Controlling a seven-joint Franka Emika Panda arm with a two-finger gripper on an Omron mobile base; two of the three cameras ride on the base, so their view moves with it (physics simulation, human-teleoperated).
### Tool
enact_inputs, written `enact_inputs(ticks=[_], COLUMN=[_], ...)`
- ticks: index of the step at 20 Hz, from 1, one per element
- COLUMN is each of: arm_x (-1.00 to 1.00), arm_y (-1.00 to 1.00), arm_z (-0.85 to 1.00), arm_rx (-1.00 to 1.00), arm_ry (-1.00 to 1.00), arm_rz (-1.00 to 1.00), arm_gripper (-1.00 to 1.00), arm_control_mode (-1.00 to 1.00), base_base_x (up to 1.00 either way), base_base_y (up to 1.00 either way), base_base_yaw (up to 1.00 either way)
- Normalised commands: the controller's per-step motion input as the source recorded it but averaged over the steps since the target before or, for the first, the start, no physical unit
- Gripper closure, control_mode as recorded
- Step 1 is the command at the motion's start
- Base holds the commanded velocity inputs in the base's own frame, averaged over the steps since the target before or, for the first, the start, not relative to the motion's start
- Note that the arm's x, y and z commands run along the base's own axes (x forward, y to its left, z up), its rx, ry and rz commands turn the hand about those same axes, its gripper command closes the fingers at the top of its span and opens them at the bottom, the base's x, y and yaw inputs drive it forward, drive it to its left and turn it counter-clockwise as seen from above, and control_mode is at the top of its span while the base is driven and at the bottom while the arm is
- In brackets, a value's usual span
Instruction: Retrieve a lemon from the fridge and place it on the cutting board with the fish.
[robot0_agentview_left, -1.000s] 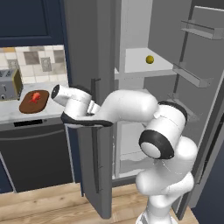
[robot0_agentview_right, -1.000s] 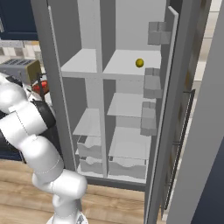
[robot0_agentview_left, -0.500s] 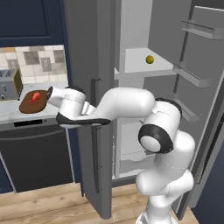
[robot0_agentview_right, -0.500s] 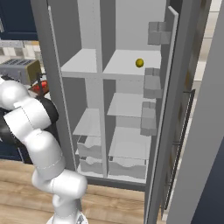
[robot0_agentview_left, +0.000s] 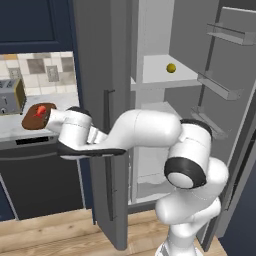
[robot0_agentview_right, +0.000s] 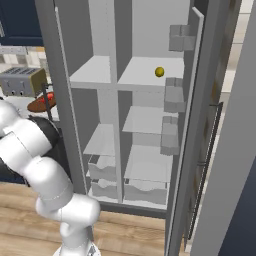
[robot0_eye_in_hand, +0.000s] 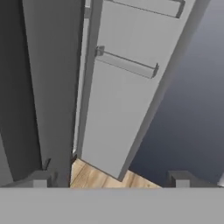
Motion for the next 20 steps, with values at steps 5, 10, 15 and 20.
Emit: enact_inputs(ticks=[5, 10, 15, 20], arm_x=[-1.0, -0.97, -0.73, -0.58], arm_y=[-0.59, -0.88, -0.9, -0.8], arm_z=[0.08, 0.13, 0.36, 0.44], arm_rx=[0.04, 0.14, 0.19, 0.16], arm_ry=[-0.14, -0.11, -0.03, 0.0], arm_rz=[0.0, 0.0, 0.03, 0.05], arm_gripper=[-1.0, -1.0, -1.0, -1.0], arm_control_mode=[-1.0, -1.0, -1.0, -1.0], base_base_x=[0.0, 0.0, 0.0, 0.0], base_base_y=[0.0, 0.0, 0.0, 0.0], base_base_yaw=[0.0, 0.0, 0.0, 0.0])
